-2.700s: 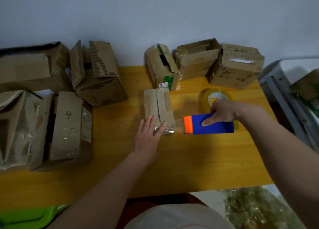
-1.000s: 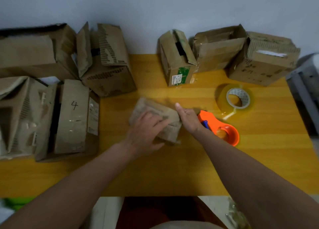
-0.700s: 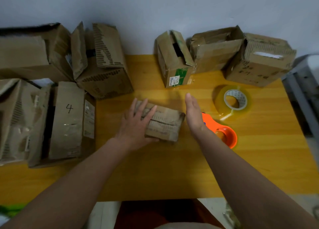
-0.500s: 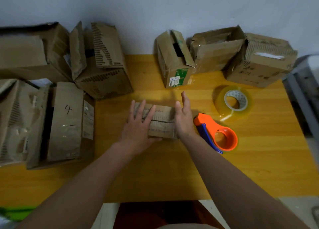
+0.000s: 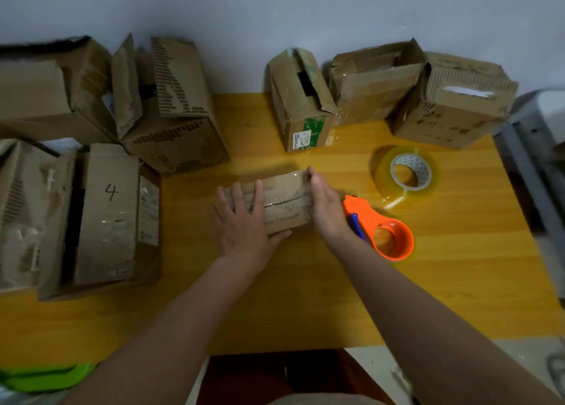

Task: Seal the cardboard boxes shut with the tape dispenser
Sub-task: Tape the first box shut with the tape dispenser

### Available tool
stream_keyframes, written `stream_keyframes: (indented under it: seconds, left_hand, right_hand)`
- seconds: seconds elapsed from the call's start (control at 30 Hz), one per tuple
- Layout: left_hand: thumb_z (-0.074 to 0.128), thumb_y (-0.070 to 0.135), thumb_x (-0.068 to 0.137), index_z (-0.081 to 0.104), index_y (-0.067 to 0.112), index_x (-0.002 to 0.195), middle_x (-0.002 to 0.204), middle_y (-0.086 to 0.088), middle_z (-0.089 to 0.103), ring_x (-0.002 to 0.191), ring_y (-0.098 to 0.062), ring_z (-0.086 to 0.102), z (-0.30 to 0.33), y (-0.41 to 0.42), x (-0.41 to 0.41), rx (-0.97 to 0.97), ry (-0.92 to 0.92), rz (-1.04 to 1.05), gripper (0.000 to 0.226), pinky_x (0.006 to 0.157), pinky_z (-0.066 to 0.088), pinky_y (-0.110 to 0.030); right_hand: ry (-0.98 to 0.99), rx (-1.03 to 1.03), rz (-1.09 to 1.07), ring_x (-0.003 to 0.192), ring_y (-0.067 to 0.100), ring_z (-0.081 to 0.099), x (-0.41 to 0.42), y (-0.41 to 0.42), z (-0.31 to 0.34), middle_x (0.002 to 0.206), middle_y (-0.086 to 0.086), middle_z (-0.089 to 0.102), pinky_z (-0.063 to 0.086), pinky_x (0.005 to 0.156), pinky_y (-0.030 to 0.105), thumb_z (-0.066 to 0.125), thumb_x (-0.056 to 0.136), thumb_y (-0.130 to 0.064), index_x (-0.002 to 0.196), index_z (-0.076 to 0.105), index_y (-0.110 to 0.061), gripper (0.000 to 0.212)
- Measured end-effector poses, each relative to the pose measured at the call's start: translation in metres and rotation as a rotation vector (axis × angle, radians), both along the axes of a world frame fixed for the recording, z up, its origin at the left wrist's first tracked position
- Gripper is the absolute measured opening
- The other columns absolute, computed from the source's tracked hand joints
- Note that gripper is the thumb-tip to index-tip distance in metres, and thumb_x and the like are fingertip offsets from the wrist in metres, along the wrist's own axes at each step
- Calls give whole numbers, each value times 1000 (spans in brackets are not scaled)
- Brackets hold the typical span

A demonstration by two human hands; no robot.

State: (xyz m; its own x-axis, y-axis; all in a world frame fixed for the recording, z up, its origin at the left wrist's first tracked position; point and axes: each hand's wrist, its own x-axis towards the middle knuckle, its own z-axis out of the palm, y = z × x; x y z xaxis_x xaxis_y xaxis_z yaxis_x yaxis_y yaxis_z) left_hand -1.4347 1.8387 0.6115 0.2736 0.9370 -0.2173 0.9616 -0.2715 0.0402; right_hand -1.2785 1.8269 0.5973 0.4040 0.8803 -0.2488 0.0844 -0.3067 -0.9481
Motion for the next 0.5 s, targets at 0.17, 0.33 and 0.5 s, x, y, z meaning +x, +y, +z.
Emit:
stream_keyframes:
  seconds: [0.17, 0.33, 0.5]
  left_hand:
    - [34, 87, 72, -2, 16, 152, 152, -26, 9, 142, -42, 2, -3, 2, 4, 41, 24, -20, 113, 115, -7, -55]
    - [39, 86, 70, -1, 12, 147, 146, -25, 9, 136, -44, 8, -6, 1, 3, 29, 12, 12, 114, 115, -1, -56]
    - [43, 80, 70, -5, 13, 148, 148, -21, 12, 135, -41, 17, -4, -5, -8, 5, 11, 1, 113, 113, 14, -52]
  right_hand:
    - [-34, -9, -373, 107, 25, 62, -29, 7, -12, 109, 10, 70, 48, 93, 37, 38, 103, -23, 111, 69, -6, 36]
    - [550, -60, -757, 84, 28, 66, -39, 22, -12, 68, -1, 71, 54, 69, 25, 38, 99, -48, 64, 70, -18, 56]
    - [966, -15, -774, 111, 35, 59, -37, 32, -13, 115, 21, 64, 46, 98, 41, 24, 100, -53, 80, 66, -6, 67]
